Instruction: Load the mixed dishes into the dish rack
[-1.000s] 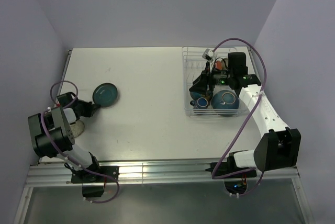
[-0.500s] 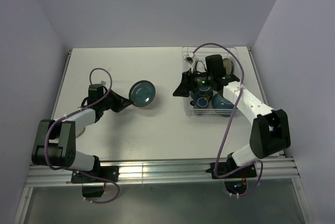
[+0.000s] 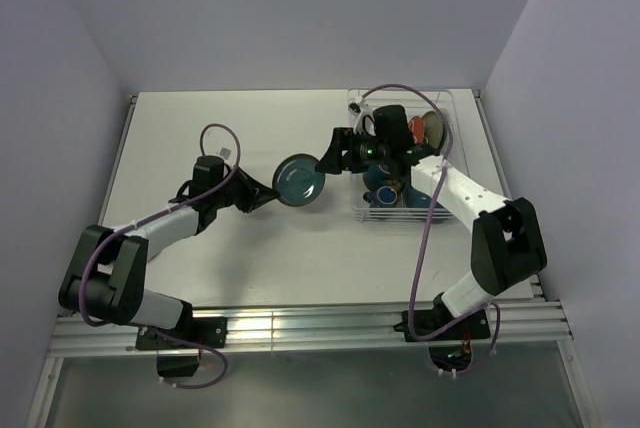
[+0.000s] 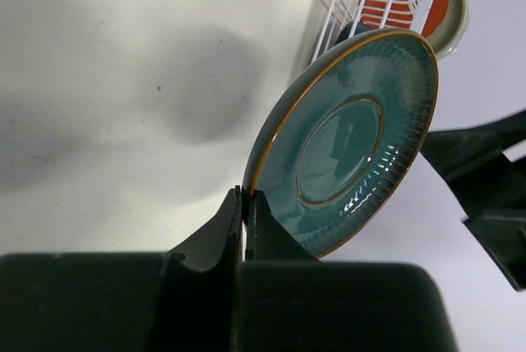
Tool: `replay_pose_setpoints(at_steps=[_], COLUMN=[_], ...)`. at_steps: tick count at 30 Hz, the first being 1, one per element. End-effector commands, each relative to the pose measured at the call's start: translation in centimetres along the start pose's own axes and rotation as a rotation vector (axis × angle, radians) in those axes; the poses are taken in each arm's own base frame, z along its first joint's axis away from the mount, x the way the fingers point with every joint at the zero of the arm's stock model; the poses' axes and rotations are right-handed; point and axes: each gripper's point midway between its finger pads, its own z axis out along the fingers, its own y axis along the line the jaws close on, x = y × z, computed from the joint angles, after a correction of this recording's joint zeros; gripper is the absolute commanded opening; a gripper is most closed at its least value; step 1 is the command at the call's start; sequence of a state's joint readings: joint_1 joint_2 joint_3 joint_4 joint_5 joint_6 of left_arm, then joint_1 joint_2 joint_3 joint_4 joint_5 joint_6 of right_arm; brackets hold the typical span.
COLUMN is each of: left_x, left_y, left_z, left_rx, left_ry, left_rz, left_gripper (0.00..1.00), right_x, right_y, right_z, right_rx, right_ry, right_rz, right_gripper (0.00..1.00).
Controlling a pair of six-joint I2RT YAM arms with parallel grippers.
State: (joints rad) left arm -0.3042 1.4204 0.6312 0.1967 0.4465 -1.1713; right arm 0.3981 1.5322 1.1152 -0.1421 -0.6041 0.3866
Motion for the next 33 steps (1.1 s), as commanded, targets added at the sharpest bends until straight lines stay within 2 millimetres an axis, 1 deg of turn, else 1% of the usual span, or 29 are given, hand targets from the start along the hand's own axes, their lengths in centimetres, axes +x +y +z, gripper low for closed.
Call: replay_pose_setpoints(at_steps=[1,5,8,10,12,16,17,19,20,22,23,24,25,27,28,29,30,31,33], left_x=[-1.1,-0.8,-0.4,-0.1,0.0,0.0,0.0,0.0,0.1,0.1,0.2,0.2,0.4,0.6,0.7,0.7,0.7,0.6,0.1], left_y=[-6.1,-7.1,-7.7,-8.0,-8.4,-8.7,-8.7,-9.0,-9.0,-9.3,-9.3,-9.7,-9.7,-10.4,-10.5,-10.6,-10.9,-11.0,-11.4], left_z=[-0.7,-1.0,-1.0,-0.9,-0.7,-0.6,-0.5,-0.6,-0.6,-0.7,-0.8,-1.0,-1.0,-1.5,-1.7,-1.8,-2.2,-2.4,-2.9], left_rx=[0.171,0.190,0.201,0.204,0.205,0.204,0.204,0.213,0.214,0.223,0.227,0.247,0.253,0.289,0.296,0.300,0.307,0.309,0.300], left_ry=[-0.043,-0.042,-0.033,-0.027,-0.024,-0.026,-0.026,-0.023,-0.020,-0.018,-0.013,-0.016,-0.012,-0.006,-0.003,-0.005,-0.012,-0.020,-0.053], left_rz=[0.060,0.076,0.082,0.087,0.098,0.111,0.111,0.117,0.118,0.130,0.134,0.147,0.152,0.179,0.197,0.206,0.221,0.249,0.280], left_gripper=[0.00,0.00,0.00,0.00,0.00,0.00,0.00,0.00,0.00,0.02,0.04,0.10,0.25,0.41,0.51,0.55,0.59,0.65,0.71], right_x=[-1.6,-1.4,-1.4,-1.4,-1.5,-1.3,-1.2,-1.2,-1.1,-1.4,-1.5,-1.6,-1.8,-2.2,-2.6,-2.8,-3.3,-3.7,-4.5], right_y=[-0.6,-1.0,-1.0,-0.6,-0.3,0.3,0.3,0.7,0.8,1.3,1.6,1.7,2.1,2.1,2.2,2.5,2.1,2.2,2.1], right_z=[1.0,1.5,1.7,1.8,1.9,2.1,2.1,2.1,2.1,1.8,1.7,1.5,1.2,0.8,0.4,0.1,-0.5,-1.0,-2.0], right_rx=[0.063,0.079,0.080,0.070,0.051,0.020,0.016,-0.002,-0.010,-0.032,-0.041,-0.050,-0.070,-0.083,-0.092,-0.108,-0.109,-0.116,-0.127], right_ry=[-0.042,-0.029,-0.017,-0.011,-0.001,0.020,0.022,0.029,0.031,0.031,0.030,0.028,0.028,0.022,0.012,0.010,-0.002,-0.014,-0.033], right_rz=[0.015,0.017,0.013,0.011,0.019,0.026,0.028,0.030,0.028,0.015,0.006,0.004,0.002,-0.005,-0.011,-0.016,-0.013,-0.017,-0.018], right_gripper=[0.78,0.75,0.73,0.70,0.63,0.43,0.35,0.29,0.20,0.11,0.02,0.00,0.00,0.00,0.00,0.00,0.00,0.00,0.00])
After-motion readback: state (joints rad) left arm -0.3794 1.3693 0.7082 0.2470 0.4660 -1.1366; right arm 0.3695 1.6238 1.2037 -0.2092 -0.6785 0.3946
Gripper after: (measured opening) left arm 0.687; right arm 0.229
